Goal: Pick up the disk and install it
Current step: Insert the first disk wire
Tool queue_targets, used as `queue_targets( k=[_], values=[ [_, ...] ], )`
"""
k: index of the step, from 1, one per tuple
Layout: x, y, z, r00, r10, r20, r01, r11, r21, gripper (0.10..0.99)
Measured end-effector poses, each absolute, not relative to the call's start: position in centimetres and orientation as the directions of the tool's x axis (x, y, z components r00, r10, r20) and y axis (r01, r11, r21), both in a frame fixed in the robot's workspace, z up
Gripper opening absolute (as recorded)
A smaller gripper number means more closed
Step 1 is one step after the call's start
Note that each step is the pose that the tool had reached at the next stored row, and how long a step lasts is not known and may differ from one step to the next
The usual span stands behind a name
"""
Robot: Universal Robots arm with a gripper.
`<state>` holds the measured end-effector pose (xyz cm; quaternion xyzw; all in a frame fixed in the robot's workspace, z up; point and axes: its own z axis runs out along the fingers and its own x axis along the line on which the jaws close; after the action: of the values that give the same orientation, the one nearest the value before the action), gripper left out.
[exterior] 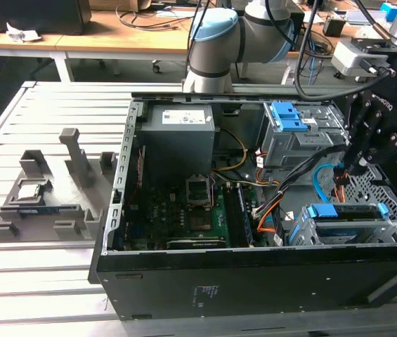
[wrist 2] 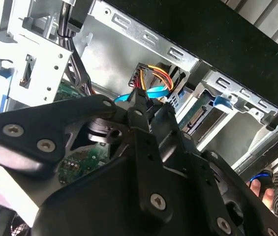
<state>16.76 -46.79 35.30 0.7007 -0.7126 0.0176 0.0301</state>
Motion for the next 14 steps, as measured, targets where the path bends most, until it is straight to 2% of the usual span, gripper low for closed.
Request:
queue_targets(
  k=[2,3,14],
  values=[
    [16.76,-46.79,35.31,-0.016,-0.997,0.069,-1.0,0.017,0.017,0.227],
    [16.76,-46.79,35.31,-0.016,-0.997,0.069,-1.0,0.017,0.017,0.196],
    [16.77,-47.13,35.31,-0.016,-0.997,0.076,-1.0,0.017,0.017,0.196]
  ],
)
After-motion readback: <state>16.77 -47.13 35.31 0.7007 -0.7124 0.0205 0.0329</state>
